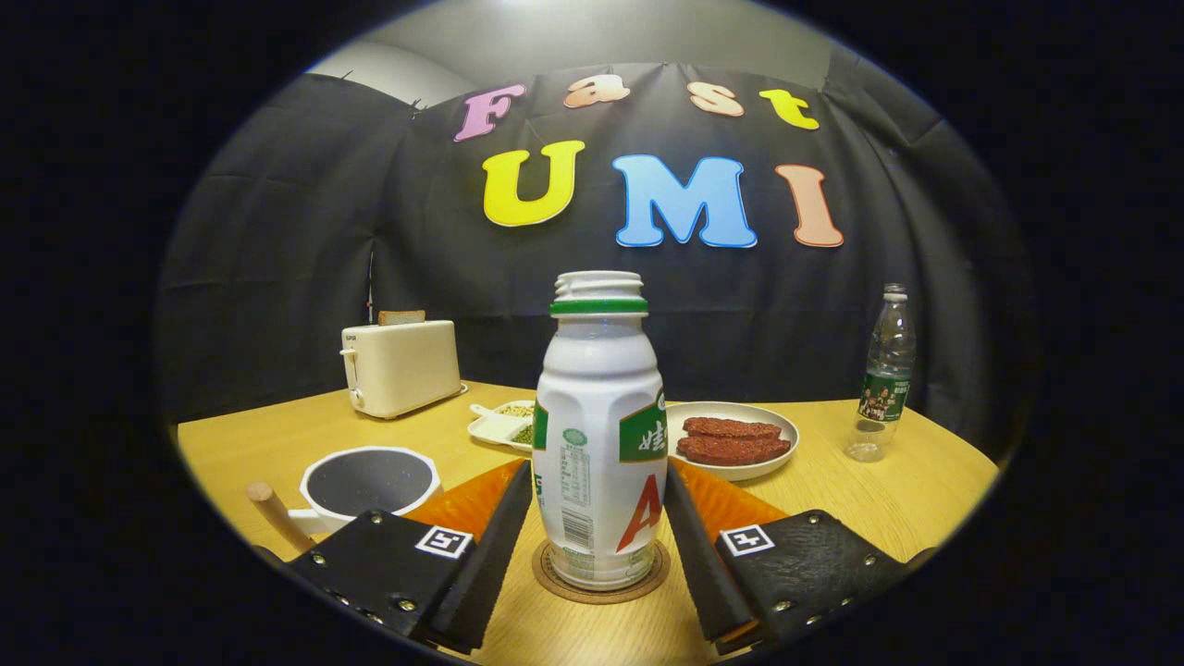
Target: Take the bottle from table, then pour the juice into the cup, finally place the bottle on the coaster
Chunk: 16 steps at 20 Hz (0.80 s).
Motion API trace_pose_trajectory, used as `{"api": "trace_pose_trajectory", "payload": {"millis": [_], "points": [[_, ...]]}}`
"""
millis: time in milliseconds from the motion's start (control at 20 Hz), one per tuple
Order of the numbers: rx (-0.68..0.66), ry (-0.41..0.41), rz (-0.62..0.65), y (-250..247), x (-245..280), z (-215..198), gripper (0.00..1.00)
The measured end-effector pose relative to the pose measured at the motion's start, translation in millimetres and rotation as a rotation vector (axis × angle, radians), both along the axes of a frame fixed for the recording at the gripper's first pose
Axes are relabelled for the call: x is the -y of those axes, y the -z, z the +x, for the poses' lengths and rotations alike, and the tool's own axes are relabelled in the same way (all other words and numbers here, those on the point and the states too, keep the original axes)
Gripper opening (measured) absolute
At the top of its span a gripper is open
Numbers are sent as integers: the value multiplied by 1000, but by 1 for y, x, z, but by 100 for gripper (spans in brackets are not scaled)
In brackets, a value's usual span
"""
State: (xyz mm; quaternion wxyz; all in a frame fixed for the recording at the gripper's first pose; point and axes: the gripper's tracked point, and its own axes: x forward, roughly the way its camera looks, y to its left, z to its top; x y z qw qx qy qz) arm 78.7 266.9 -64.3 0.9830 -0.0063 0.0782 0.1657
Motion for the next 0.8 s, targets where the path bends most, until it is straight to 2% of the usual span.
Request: {"api": "trace_pose_trajectory", "payload": {"millis": [150,450,800], "points": [[17,6,20,-4,2,0,89],[65,25,45,-22,11,-10,89],[190,71,69,-74,36,-41,88]]}}
